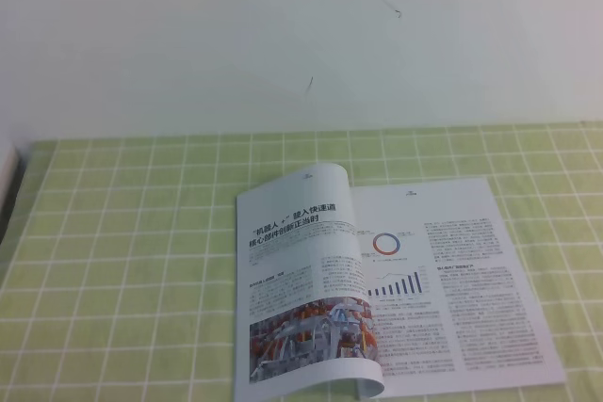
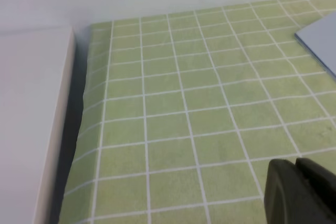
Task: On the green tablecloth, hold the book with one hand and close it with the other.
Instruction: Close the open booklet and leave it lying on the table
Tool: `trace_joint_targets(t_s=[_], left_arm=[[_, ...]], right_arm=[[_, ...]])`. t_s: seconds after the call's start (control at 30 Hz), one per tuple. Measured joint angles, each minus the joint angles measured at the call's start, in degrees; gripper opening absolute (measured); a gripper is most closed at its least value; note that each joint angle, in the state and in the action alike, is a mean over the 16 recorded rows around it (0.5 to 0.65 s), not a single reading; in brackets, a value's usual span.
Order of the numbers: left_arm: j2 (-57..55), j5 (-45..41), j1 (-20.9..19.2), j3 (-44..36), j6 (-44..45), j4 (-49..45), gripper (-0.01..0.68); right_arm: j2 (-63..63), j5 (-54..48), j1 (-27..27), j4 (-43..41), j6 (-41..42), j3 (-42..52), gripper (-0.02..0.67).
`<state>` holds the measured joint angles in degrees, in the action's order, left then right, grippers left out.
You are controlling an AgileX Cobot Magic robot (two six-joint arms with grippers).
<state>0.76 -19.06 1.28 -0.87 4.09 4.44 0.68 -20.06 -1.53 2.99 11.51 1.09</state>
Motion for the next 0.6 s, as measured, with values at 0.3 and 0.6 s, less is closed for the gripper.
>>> trace_joint_targets(t_s=[0.3,0.6], left_arm=[[0.0,3.23,0.0,-0.15,0.0,0.34,-0.003],[0.0,12.11,0.0,-0.34,0.0,2.22,-0.003]], right_arm=[[0.0,0.0,0.0,0.0,0.0,0.0,-0.003],[0.0,0.0,0.0,-0.02,0.02,0.0,-0.003]])
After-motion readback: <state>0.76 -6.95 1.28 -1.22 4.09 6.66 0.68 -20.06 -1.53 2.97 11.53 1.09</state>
